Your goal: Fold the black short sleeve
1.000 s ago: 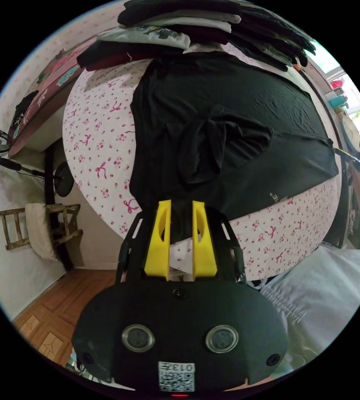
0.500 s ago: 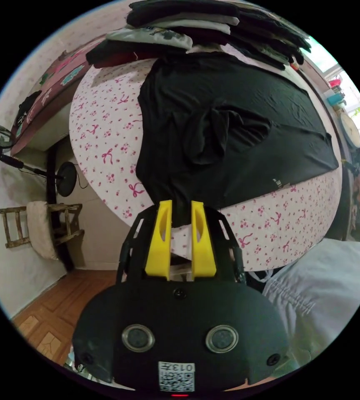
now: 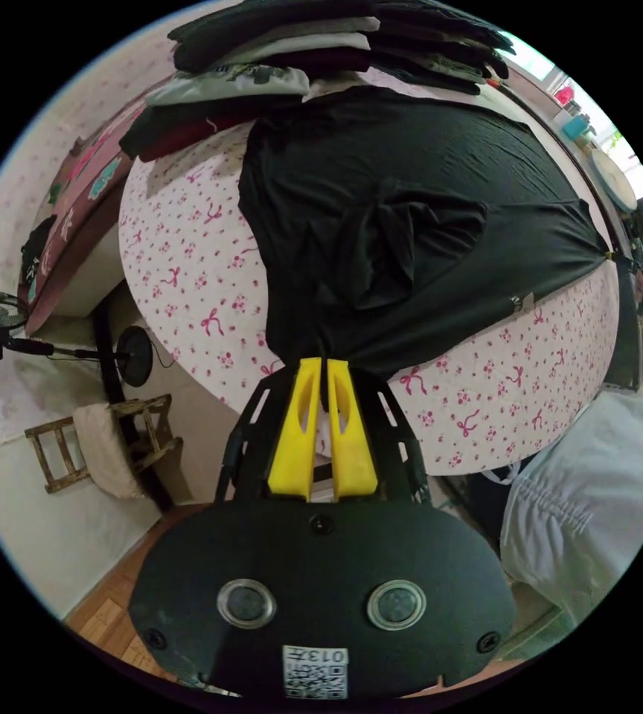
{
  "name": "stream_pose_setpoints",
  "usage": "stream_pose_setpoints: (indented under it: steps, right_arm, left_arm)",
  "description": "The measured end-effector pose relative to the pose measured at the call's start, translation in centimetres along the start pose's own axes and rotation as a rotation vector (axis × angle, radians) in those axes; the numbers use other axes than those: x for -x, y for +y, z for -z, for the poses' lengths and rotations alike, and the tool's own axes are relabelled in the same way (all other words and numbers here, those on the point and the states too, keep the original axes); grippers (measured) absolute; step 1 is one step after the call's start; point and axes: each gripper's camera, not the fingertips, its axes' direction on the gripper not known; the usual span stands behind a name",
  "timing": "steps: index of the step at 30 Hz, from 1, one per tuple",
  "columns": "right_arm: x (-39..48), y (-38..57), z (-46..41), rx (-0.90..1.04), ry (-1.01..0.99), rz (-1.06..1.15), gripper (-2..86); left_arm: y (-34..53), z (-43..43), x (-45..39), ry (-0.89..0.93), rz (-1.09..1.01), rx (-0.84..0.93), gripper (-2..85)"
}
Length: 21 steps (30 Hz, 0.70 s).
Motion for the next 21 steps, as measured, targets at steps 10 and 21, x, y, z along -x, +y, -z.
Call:
stream_pose_setpoints:
  steps: [10,21]
  right_arm:
    - [5.6,-1.2,-1.0,-0.035,0.096,0.088,6.7]
    - [12.5,-4.2,-3.6,-0.038,0.144,0.099,5.5]
  left_arm:
    - [5.6,2.7,0.6,0.063,0.086,-0.129,7.0]
    - [7.3,1.6,2.0,-0.039,0.204,-0.051,1.4]
